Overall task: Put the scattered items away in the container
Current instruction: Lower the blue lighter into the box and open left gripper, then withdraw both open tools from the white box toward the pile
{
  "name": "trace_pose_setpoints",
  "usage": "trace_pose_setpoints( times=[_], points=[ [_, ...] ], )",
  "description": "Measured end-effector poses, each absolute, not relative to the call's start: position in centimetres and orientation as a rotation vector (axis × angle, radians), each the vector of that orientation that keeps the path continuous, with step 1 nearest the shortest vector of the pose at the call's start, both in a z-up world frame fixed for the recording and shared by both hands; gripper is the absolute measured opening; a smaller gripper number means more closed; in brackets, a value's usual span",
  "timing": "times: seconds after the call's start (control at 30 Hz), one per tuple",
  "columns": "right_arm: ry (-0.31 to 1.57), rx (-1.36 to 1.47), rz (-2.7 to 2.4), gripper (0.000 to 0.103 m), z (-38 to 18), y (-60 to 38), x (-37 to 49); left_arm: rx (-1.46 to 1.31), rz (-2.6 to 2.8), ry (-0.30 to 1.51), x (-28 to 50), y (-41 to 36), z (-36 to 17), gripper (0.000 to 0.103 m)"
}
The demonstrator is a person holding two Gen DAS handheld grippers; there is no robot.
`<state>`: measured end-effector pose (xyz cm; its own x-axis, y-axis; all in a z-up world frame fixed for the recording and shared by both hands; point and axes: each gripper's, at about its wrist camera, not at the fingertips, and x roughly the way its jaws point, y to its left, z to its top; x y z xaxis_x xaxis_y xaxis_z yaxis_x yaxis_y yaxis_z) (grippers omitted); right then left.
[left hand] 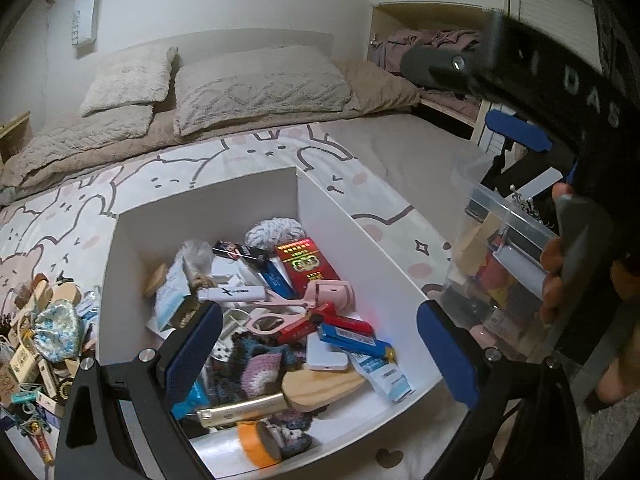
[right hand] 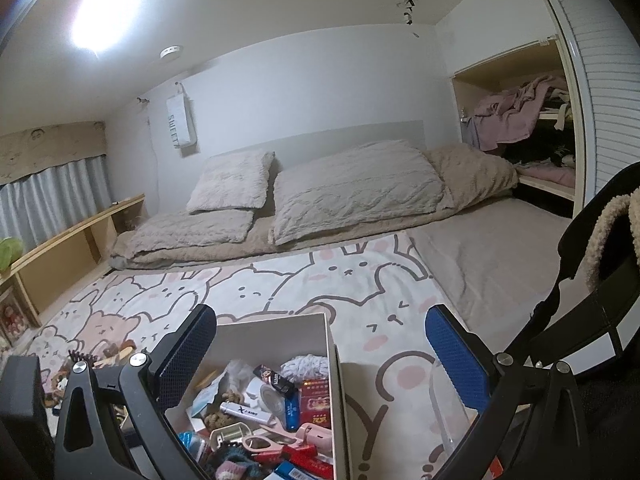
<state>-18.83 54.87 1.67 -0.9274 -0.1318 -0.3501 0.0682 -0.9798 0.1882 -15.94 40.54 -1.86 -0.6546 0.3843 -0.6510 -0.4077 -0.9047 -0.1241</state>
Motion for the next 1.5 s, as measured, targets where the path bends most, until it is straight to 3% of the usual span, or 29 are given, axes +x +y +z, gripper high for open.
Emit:
trace_pose_setpoints(
  times=[1.5],
  points=[
    [-0.114, 0.617, -2.84, 0.103, 1.0, 50.4, -16.5, -0.789, 2.769, -0.029, -14.8, 27.9, 4.2, 0.103]
  ],
)
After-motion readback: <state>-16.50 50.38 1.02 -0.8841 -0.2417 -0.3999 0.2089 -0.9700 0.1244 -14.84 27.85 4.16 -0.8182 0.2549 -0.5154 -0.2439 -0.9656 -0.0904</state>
